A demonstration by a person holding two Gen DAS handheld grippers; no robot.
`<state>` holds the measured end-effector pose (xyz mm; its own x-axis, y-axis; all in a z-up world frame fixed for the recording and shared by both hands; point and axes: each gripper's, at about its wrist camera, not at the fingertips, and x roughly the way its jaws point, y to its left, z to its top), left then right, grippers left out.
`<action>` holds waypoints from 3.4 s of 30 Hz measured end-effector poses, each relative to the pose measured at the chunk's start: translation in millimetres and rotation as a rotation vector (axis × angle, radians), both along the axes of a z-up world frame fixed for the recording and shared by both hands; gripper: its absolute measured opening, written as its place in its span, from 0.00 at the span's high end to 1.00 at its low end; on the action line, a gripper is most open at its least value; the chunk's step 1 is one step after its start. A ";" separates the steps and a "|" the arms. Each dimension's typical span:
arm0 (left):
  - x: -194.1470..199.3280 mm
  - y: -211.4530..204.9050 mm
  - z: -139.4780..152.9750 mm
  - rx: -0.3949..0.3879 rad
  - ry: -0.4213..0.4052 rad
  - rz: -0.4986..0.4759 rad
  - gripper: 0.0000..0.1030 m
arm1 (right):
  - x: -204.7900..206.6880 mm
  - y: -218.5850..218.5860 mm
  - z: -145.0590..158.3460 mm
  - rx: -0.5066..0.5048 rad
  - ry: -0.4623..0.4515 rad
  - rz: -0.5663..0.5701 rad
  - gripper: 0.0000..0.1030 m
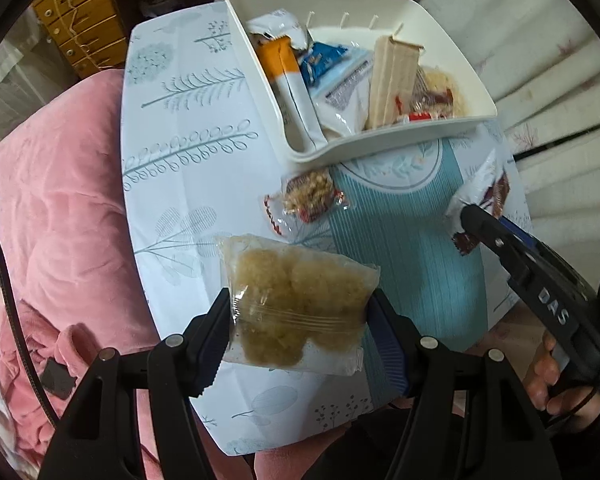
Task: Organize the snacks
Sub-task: 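Carry the chocolate packet and puffed-snack bag into the white tray and open both grippers, then withdraw both grippers from the tray, moving the left gripper to the small nut packet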
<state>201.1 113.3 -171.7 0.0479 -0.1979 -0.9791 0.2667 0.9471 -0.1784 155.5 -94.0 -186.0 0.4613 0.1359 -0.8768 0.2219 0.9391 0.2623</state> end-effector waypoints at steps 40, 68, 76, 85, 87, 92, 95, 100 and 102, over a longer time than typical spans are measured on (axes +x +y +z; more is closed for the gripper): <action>117.2 -116.0 34.2 -0.068 -0.178 0.387 0.36 | 112.8 -137.1 50.0 -0.107 -0.192 0.377 0.67; 48.8 -55.0 25.2 -0.090 -0.242 0.526 0.15 | 105.0 -108.0 26.4 -0.073 -0.103 0.441 0.48; 14.2 -32.8 -4.0 -0.086 -0.191 0.566 0.15 | 86.2 -98.6 12.7 -0.081 -0.055 0.443 0.41; -1.9 -27.7 -51.0 -0.096 -0.131 0.576 0.15 | 64.8 -95.1 -10.3 -0.119 0.026 0.423 0.30; -1.5 -29.8 -60.2 -0.097 -0.129 0.567 0.15 | 60.5 -95.2 -14.6 -0.138 0.041 0.418 0.30; 4.4 -31.9 -82.8 -0.101 -0.110 0.562 0.15 | 51.4 -96.6 -25.3 -0.167 0.072 0.391 0.30; 9.2 -30.9 -94.9 -0.109 -0.099 0.568 0.15 | 46.3 -96.9 -33.8 -0.170 0.108 0.397 0.29; 20.0 -26.5 -112.9 -0.097 -0.088 0.583 0.15 | 38.6 -97.4 -47.0 -0.188 0.159 0.392 0.29; 24.7 -25.6 -120.4 -0.088 -0.078 0.589 0.15 | 37.7 -97.7 -49.7 -0.190 0.169 0.388 0.29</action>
